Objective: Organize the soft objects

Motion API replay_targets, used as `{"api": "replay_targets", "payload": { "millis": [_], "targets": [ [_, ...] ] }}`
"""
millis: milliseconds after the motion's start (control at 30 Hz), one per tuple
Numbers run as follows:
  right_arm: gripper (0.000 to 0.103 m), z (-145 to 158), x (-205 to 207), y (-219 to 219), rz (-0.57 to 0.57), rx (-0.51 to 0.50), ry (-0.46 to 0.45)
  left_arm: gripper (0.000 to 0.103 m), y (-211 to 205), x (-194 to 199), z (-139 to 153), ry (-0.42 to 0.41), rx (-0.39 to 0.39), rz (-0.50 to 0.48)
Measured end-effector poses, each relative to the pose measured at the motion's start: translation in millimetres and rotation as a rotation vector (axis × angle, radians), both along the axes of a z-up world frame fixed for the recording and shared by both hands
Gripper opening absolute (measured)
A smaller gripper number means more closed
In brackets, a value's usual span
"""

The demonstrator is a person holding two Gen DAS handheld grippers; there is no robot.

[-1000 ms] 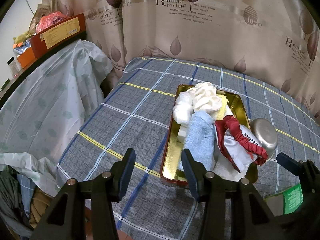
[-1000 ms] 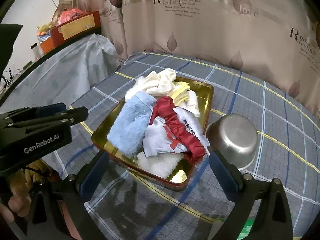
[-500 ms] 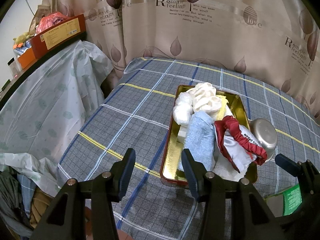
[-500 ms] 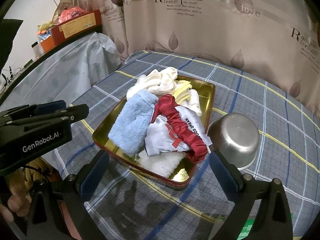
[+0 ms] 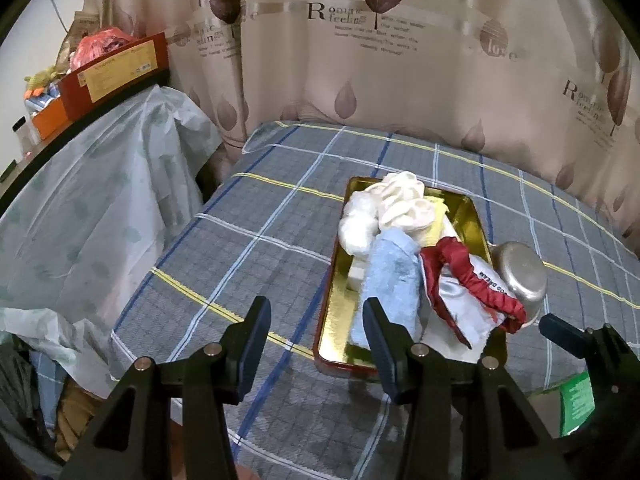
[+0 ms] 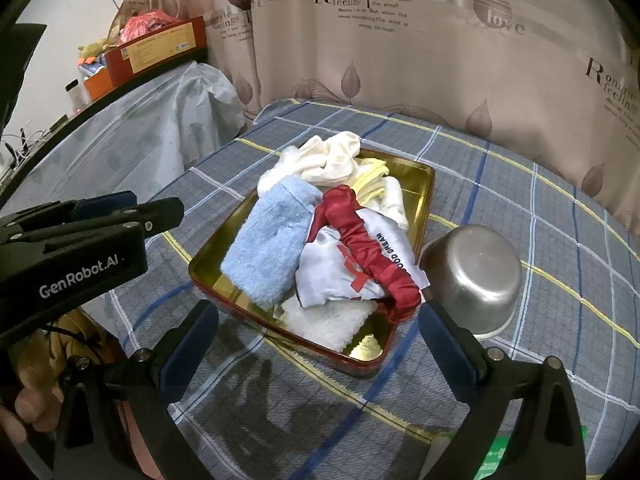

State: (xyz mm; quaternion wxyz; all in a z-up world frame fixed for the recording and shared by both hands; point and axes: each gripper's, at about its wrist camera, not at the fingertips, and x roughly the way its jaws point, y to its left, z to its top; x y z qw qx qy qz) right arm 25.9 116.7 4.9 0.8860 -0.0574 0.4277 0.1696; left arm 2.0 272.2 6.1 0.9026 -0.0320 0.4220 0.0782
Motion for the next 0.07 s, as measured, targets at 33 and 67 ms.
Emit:
{"api": "replay_targets", "payload": {
  "millis": [33, 67],
  "targets": [
    [0.099, 0.4, -1.3, 0.6, -0.001, 0.001, 0.000, 0.049, 0.0, 0.6, -0.4, 0.003, 0.003, 0.004],
    [0.099, 0.1, -0.2, 0.4, 0.000, 0.000, 0.000, 0.049, -0.2, 1.3, -0.8, 0.004, 0.006, 0.006]
  ]
}}
